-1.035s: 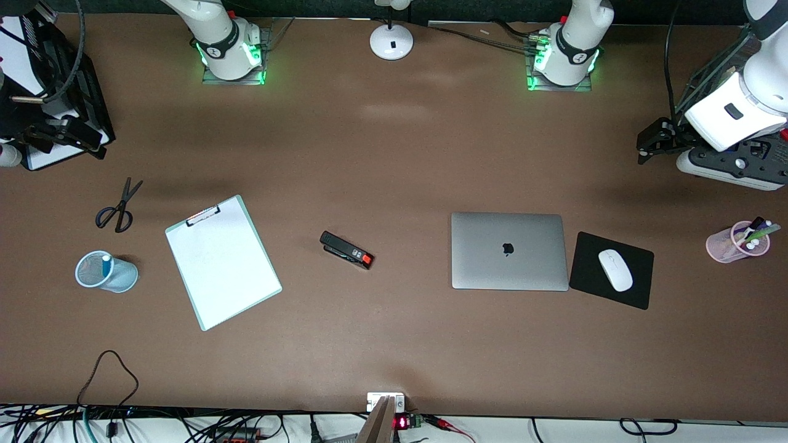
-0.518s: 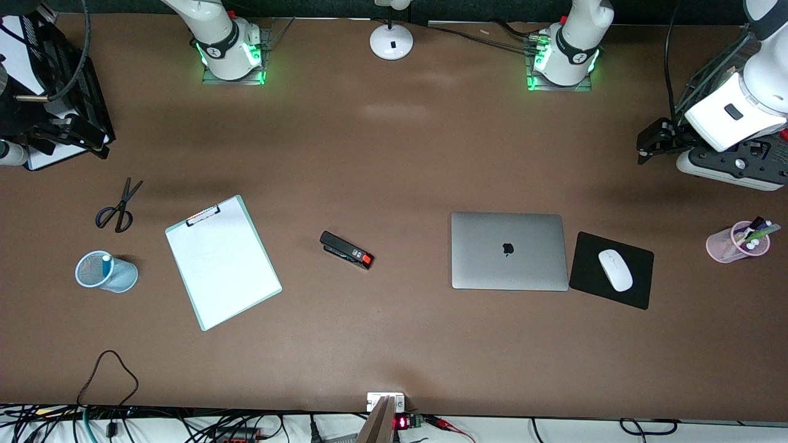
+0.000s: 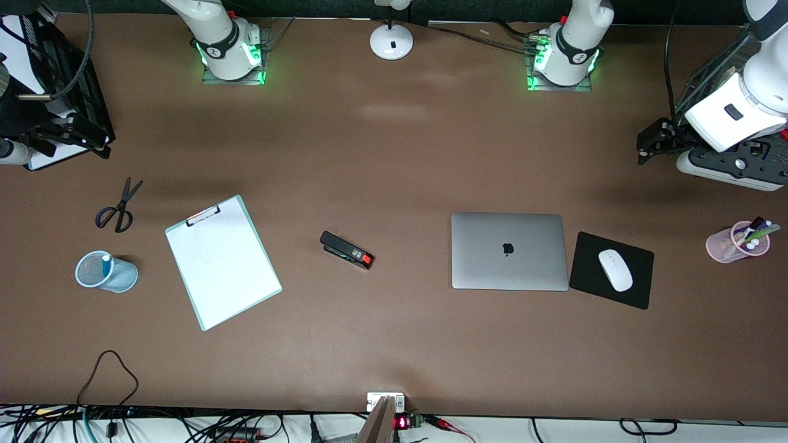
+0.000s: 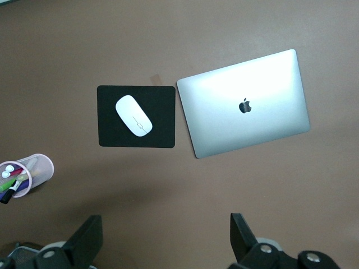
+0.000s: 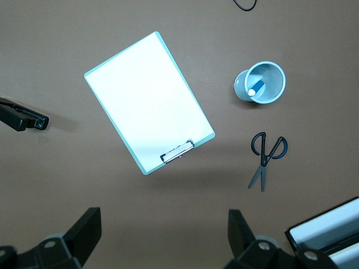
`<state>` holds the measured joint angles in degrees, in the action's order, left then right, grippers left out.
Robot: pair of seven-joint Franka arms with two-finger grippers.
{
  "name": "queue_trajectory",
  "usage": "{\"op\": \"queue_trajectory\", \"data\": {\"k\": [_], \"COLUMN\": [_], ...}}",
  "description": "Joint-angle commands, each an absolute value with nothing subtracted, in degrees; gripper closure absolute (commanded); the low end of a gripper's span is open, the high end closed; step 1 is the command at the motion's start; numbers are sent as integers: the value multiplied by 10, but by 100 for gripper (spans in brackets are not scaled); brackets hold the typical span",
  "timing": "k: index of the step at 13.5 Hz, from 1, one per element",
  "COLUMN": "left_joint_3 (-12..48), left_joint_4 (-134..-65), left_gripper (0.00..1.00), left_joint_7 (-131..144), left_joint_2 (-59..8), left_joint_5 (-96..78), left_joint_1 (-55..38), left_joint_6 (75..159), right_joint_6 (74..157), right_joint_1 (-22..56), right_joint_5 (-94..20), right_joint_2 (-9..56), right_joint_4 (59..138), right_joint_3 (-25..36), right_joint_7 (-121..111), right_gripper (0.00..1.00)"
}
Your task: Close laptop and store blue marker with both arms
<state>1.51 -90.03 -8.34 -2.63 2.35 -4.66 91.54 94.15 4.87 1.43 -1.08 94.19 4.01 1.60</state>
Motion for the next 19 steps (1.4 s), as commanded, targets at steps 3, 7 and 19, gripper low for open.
{"op": "queue_trajectory", "data": {"k": [3,7,19], "left_joint_3": [6,6,6], "left_joint_4": [-889,-889,-889], "left_gripper": [0,0,0], "left_joint_7": [-88,-91,-95], "left_joint_2": [-30,-33,-33], "left_joint_5": [10,11,12], "left_joint_1": [-47,-49,-48], "left_joint_6": [906,906,906], "right_joint_6": [941,940,934], "right_joint_1": [59,61,61], "right_joint_5": [9,9,1], "right_joint_2": [-5,-6,-11], "right_joint_4": [932,932,931], "right_joint_3": [40,40,41], "right_joint_7": [-12,-13,-4], "right_gripper": [0,0,0]}}
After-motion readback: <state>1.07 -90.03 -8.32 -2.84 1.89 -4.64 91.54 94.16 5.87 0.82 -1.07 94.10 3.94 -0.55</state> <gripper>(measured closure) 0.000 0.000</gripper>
